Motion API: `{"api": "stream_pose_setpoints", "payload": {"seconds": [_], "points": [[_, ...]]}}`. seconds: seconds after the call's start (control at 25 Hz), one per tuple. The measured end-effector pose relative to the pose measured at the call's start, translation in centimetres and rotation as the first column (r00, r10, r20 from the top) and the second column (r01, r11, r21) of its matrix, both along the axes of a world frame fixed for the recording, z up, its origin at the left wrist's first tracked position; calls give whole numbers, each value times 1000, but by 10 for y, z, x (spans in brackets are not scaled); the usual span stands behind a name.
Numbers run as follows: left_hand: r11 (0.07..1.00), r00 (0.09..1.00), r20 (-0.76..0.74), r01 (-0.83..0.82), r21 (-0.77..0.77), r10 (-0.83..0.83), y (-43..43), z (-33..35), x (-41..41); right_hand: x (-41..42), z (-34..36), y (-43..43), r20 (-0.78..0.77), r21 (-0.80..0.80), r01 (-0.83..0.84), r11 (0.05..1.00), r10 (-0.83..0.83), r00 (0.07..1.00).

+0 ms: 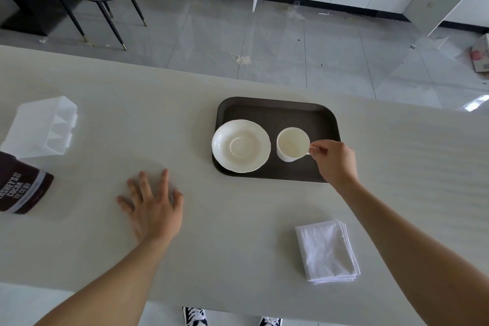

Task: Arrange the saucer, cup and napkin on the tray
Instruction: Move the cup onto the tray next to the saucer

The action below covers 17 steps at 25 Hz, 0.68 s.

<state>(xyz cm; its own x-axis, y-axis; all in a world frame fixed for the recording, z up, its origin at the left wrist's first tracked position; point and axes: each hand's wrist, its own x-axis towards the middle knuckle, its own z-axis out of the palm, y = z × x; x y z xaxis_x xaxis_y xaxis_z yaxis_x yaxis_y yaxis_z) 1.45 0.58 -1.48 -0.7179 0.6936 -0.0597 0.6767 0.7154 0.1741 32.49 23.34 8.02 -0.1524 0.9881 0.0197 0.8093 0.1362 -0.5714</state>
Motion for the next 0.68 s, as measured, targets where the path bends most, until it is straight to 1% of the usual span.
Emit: {"api": "stream_pose_setpoints", "payload": {"seconds": [0.12,0.24,0.4,0.68], "points": [[1000,1000,-7,3,-26,-4,0,1,0,-6,-5,9,-37,-59,0,998,-2,999],[1000,1000,-5,2,-19,-2,0,3,0,-8,-11,16,-66,-101,-1,995,-6,998],[1000,1000,-5,-1,-2,1,1,7,3,-10,-19,22,-78,-97,8,995,-15,997],[1000,1000,0,0,-20,0,1,10,2,-11,-22,26,-63,-94,3,996,-9,998]]}}
